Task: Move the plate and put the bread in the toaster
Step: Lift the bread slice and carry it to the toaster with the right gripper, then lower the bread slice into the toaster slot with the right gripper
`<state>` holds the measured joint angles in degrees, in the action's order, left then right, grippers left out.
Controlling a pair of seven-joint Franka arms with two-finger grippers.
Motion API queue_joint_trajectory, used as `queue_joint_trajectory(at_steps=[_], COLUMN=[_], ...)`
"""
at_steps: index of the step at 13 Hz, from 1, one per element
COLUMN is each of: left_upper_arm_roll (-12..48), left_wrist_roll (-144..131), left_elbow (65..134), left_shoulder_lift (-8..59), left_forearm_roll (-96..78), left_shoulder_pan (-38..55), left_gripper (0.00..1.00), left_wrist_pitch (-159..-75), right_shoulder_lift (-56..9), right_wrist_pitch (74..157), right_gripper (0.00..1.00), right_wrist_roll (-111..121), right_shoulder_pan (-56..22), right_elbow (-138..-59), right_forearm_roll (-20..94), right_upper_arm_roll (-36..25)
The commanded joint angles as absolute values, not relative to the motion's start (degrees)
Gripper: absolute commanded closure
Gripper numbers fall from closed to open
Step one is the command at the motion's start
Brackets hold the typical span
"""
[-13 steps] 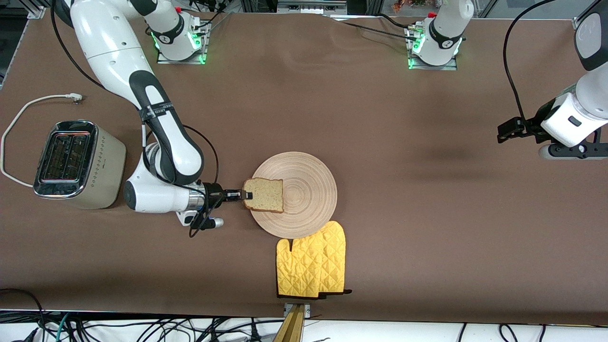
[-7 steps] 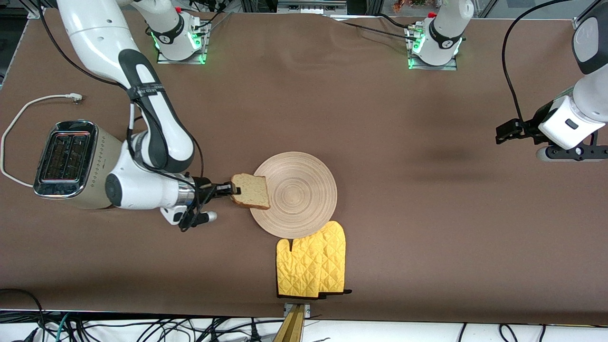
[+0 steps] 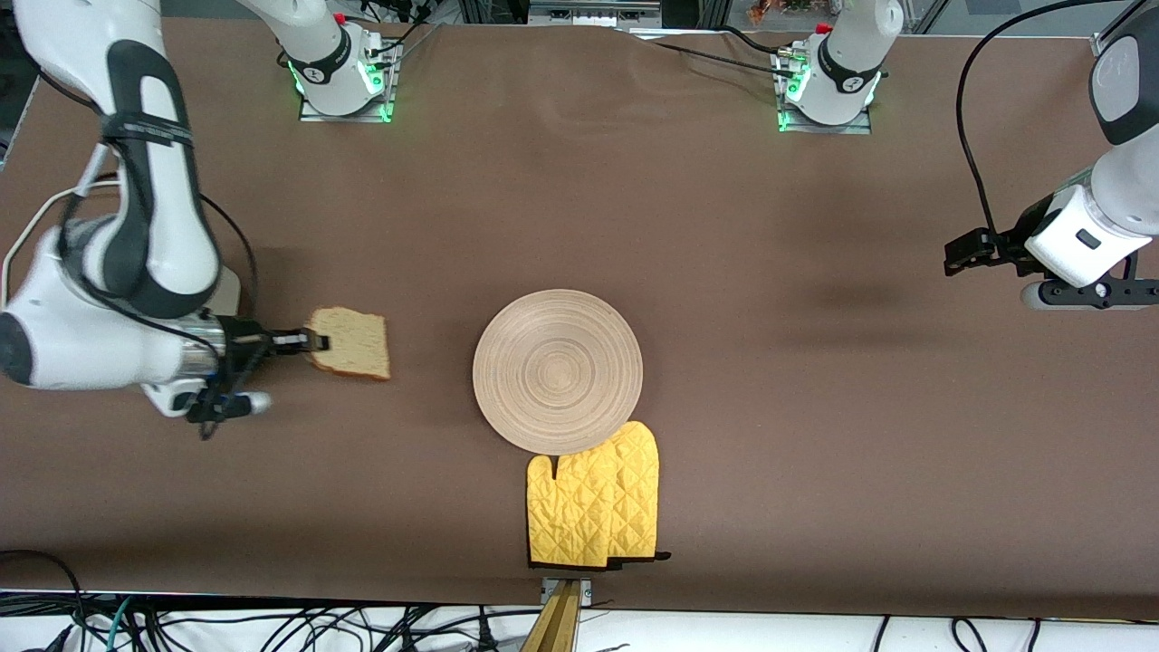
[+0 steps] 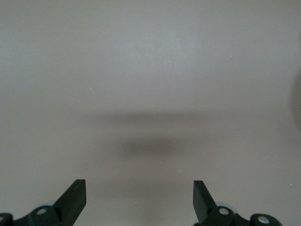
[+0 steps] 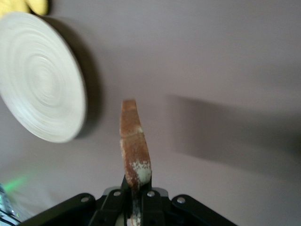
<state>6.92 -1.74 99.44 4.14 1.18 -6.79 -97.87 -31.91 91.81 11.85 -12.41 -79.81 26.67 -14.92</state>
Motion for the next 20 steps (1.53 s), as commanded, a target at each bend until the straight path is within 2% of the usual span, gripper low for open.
queue_joint_trajectory(at_steps=[1,5,10,14,20], left_upper_arm_roll=[7.30,7.38,7.47,7.12,8.53], left_wrist_roll=[-1.67,-1.67,-1.67,-1.67,-2.99], left_elbow=[97.91,97.91,97.91,98.00,97.82], left_shoulder_lift=[4.66,4.75,4.75,4.22,3.69], left_forearm_roll=[0.00,-0.09,-0.09,-0.78,-0.61], left_shoulder_pan=[-7.38,-7.47,-7.47,-7.73,-7.21], left_gripper=[0.00,0.00,0.00,0.00,0.00], left_wrist_pitch=[-96.68,-96.68,-96.68,-97.29,-97.29], right_shoulder_lift=[-30.24,-28.83,-28.83,-28.83,-29.62], right_wrist_pitch=[85.97,80.52,79.89,79.89,80.51], right_gripper=[1.00,1.00,1.00,1.00,1.00], right_wrist_roll=[12.13,14.31,17.14,17.93,18.54], right_shoulder_pan=[-12.74,-12.57,-12.66,-12.75,-12.39], right_elbow=[-78.22,-75.33,-73.22,-71.02,-71.10], right_forearm_roll=[21.64,17.85,13.28,6.16,5.80], right_upper_arm_roll=[-19.23,-28.19,-35.67,-35.77,-35.60])
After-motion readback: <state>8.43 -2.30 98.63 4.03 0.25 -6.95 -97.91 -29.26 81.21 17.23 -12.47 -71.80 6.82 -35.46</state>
